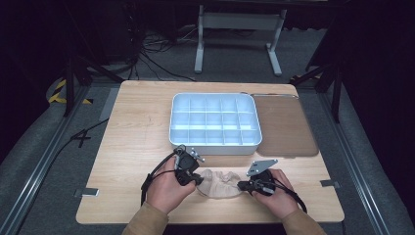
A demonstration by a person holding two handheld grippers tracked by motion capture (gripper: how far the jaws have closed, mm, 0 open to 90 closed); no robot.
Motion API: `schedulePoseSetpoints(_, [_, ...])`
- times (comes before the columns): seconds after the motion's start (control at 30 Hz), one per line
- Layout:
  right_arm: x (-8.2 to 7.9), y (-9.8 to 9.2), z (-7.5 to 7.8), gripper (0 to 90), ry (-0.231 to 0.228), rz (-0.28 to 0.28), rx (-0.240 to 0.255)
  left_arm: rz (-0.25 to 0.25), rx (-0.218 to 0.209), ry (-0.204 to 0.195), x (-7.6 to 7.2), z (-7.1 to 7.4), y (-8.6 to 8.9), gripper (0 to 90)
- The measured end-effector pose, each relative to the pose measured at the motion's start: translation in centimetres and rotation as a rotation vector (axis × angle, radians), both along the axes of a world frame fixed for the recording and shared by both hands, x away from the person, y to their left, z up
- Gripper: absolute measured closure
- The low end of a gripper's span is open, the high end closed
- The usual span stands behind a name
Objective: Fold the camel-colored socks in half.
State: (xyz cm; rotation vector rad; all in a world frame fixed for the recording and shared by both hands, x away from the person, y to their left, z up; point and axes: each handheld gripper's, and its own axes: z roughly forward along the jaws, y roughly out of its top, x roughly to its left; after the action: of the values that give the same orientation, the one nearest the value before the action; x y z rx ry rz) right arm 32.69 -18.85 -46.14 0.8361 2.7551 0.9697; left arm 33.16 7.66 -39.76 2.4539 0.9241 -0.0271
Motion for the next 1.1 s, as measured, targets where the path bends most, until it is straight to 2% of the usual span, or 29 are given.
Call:
schedulePoseSetpoints(0.4, [-0.4,-0.2,-0.2,86.1,-0.013,-0.013,0.019,-0.081,-0.025,-0.010,0.5,-0.6,-3.7,83.4])
schedulePoseSetpoints(0.5, [-0.7,-0.2,-0.1,82.8,-0.027,-0.008,0.011,-0.082,-0.029,-0.017,0.7,-1.0,-4.1,83.2])
schedulePoseSetpoints(0.63, [-0.9,-0.5,-0.2,83.6,-0.034,-0.014,0.021,-0.083,-0.041,-0.025,1.0,-1.2,-4.5,83.3])
schedulePoseSetpoints(0.83, [-1.0,-0.8,-0.6,84.8,-0.042,-0.030,0.055,-0.127,-0.057,-0.031,1.2,-1.4,-6.5,83.4])
schedulePoseSetpoints(0.97, [-1.2,-0.8,-0.6,84.8,-0.048,-0.033,0.057,-0.149,-0.051,-0.031,1.1,-1.5,-7.2,83.5])
schedulePoseSetpoints(1.1, [-1.4,-0.6,-0.6,83.8,-0.067,-0.044,0.046,-0.145,-0.053,-0.029,1.2,-1.9,-7.6,83.5])
